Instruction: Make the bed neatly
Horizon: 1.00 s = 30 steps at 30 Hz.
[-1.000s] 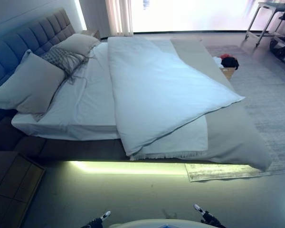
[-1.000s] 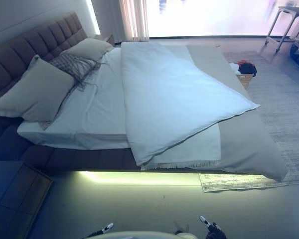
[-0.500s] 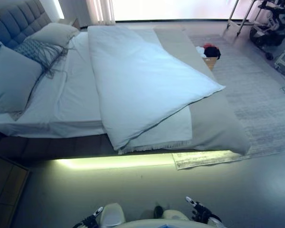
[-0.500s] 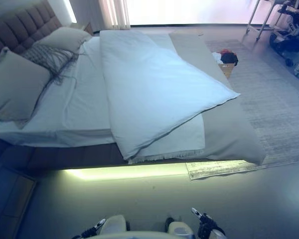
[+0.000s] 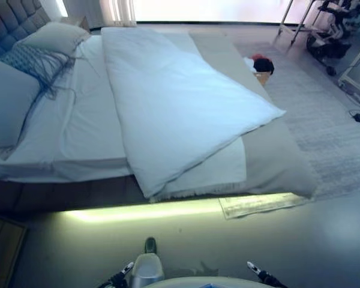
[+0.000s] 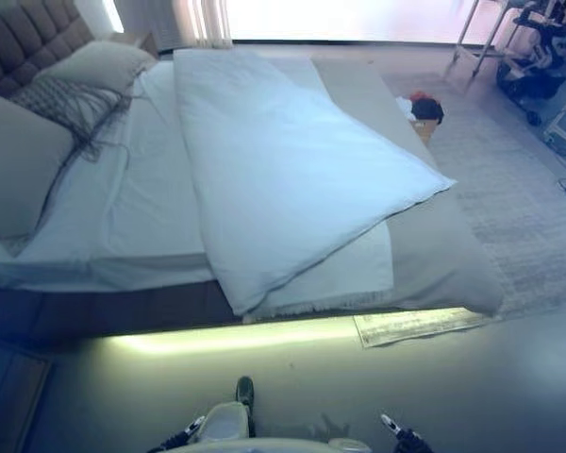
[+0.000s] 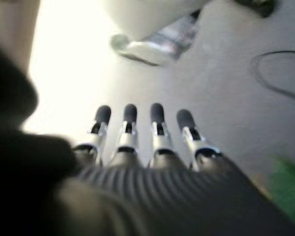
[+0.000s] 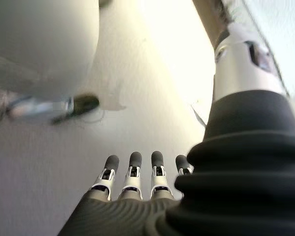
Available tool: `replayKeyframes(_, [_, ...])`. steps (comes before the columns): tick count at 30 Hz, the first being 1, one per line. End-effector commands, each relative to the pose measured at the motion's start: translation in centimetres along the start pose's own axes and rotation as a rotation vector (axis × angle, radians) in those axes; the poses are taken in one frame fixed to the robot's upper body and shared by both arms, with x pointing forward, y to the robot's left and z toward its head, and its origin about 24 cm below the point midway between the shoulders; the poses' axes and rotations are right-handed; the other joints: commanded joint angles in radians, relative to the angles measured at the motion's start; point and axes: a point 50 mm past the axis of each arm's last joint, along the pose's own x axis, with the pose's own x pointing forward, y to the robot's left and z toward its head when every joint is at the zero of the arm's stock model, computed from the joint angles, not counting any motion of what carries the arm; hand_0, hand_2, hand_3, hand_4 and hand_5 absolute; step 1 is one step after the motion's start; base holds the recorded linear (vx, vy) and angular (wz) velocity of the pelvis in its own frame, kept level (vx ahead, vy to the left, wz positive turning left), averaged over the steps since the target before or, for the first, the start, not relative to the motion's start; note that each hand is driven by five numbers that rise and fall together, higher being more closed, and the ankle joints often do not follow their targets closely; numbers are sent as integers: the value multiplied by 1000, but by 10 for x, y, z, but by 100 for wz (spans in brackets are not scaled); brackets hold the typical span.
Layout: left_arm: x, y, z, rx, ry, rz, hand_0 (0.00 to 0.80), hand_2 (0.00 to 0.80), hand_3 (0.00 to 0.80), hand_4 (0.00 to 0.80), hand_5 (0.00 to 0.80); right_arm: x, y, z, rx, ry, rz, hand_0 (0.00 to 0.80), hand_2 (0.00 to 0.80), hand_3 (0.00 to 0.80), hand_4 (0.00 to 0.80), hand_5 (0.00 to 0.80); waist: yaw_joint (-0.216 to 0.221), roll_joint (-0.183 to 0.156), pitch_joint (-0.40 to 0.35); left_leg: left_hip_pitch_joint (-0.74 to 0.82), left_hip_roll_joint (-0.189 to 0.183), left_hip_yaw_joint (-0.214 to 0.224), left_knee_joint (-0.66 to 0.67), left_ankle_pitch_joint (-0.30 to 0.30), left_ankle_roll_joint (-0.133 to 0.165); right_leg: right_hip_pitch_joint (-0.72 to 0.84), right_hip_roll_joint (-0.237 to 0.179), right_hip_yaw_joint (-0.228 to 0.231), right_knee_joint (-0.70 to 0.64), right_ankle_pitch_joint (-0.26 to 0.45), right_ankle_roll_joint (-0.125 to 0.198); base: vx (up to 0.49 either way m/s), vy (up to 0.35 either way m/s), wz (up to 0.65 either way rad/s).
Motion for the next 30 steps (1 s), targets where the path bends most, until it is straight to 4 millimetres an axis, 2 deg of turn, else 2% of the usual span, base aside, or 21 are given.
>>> replayKeyframes(1, [0, -2, 7, -12, -24, 11, 0, 0, 0, 0, 0, 1, -3, 18, 3, -66, 16, 0, 0, 0, 0, 0, 9, 40, -33, -118, 69, -39, 2, 38, -56, 104, 39, -56, 70, -27, 42, 298, 229, 7])
replayKeyframes(4, [1, -4, 14, -1, -42, -4, 0, 0, 0, 0, 0, 2, 9, 22, 10, -72, 70, 0, 0, 0, 0, 0, 17, 25, -46, -158, 56, -25, 84, 3, -40, 91, 2, -71, 86, -11, 62, 242, 217, 14])
replayKeyframes(7, [1, -6, 21, 15, -49, -11, 0, 0, 0, 0, 0, 2, 18, 28, 17, -85, 101, 0, 0, 0, 0, 0, 28, 10, -56, -173, 38, -6, 116, -28, -9, 82, -35, -93, 120, 23, 87, 203, 179, 6])
replayKeyframes(9, [1, -5, 23, 46, -49, -11, 0, 0, 0, 0, 0, 3, 24, 31, 22, -92, 119, 0, 0, 0, 0, 0, 31, -5, -67, -174, 15, 14, 112, -48, 20, 54, -68, -98, 202, 124, 105, 181, 149, 5])
replayKeyframes(11, [1, -4, 25, 81, -48, -12, 0, 0, 0, 0, 0, 2, 24, 30, 39, -97, 119, 0, 0, 0, 0, 0, 17, -8, -70, -148, -6, 20, 94, -61, 45, -27, -74, -85, 334, 231, 117, 200, 145, 0])
replayKeyframes(12, [1, -3, 25, 99, -48, -8, 0, 0, 0, 0, 0, 2, 22, 30, 62, -101, 120, 0, 0, 0, 0, 0, 1, -1, -67, -114, -13, 20, 78, -72, 53, -105, -76, -83, 402, 274, 113, 243, 154, 7])
replayKeyframes(13, [1, -3, 25, 103, -50, -2, 0, 0, 0, 0, 0, 2, 20, 30, 76, -103, 128, 0, 0, 0, 0, 0, -16, 7, -61, -80, -16, 16, 63, -81, 55, -180, -76, -88, 436, 283, 104, 267, 127, 15])
replayKeyframes(14, [1, -1, 27, 99, -56, 3, 0, 0, 0, 0, 0, 2, 19, 31, 96, -109, 158, 0, 0, 0, 0, 0, -39, 15, -44, -35, -22, 10, 42, -86, 51, -259, -70, -104, 451, 251, 88, 225, 56, 26])
replayKeyframes(17, [1, -2, 37, 90, -80, -5, 0, 0, 0, 0, 0, 1, 19, 40, 165, -158, 226, 0, 0, 0, 0, 0, -64, 41, -12, 30, -14, -13, 8, -93, 26, -390, -36, -149, 325, 220, 54, 115, -113, 28])
replayKeyframes(20, [1, -8, 48, 100, -117, -31, 0, 0, 0, 0, 0, -1, 26, 62, 239, -247, 295, 0, 0, 0, 0, 0, -94, 45, 29, 30, -36, -67, 9, -134, 14, -506, -31, -127, 171, 284, 67, -27, -203, 14])
replayKeyframes(22, [0, -16, 59, 86, -151, -55, 0, 0, 0, 0, 0, -3, 36, 84, 228, -316, 305, 0, 0, 0, 0, 0, -110, 48, 55, 15, -37, -60, 33, -162, 9, -557, -31, -116, 142, 312, 76, -95, -157, 37])
replayKeyframes(24, [0, -23, 55, 53, -145, -59, 0, 0, 0, 0, 0, -4, 40, 89, 200, -343, 291, 0, 0, 0, 0, 0, -114, 43, 49, -3, -37, -57, 77, -166, 10, -509, -23, -93, 124, 288, 73, 96, -136, 44])
replayKeyframes(27, [0, -30, 40, 63, -113, -83, 0, 0, 0, 0, 0, -5, 42, 89, 156, -387, 272, 0, 0, 0, 0, 0, -107, 35, 28, 20, -21, -53, 98, -172, 2, -430, -20, -127, 114, 255, 62, 239, -125, 44])
replayKeyframes(30, [-1, -38, 31, 79, -96, -96, 0, 0, 0, 0, 0, -8, 40, 101, 149, -462, 227, 0, 0, 0, 0, 0, -103, 27, 16, 31, -20, -58, 138, -183, -14, -391, -20, -156, 92, 254, 49, 153, -65, 24])
